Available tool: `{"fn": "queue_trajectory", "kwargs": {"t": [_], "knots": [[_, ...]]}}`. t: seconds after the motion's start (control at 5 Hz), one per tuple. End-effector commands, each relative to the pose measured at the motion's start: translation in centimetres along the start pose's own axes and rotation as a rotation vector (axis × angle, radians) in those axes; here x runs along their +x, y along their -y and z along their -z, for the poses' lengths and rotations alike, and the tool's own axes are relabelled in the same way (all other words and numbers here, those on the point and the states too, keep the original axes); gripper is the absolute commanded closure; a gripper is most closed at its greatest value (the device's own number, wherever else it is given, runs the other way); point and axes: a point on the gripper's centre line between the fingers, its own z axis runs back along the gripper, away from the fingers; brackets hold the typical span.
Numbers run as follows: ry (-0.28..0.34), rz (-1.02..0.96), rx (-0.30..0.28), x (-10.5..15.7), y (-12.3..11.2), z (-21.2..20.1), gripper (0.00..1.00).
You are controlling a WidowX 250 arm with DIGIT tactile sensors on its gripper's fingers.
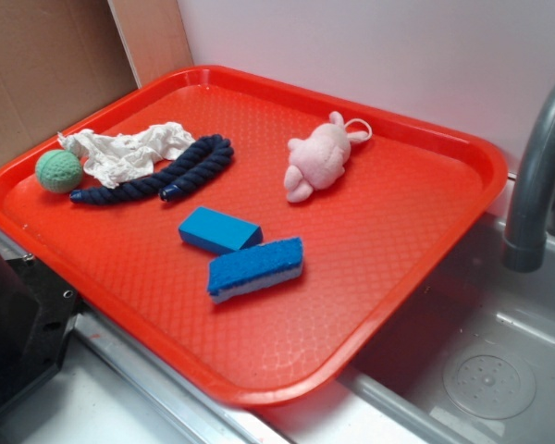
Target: Grab the pink bunny.
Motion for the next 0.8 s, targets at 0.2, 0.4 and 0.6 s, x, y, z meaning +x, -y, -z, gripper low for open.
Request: {"fn": "queue_trajectory", "kwargs": {"t": [0.2,0.4,0.6], "knots": [[-0.103,-0.095,0.065,3.8,-0.7,5.5,0.0],[0.069,-0.245,-0.122,7.5,2.2,7.7,0.0],[0.164,-0.43,-0.187,9.6,3.2,9.8,0.0]]}}
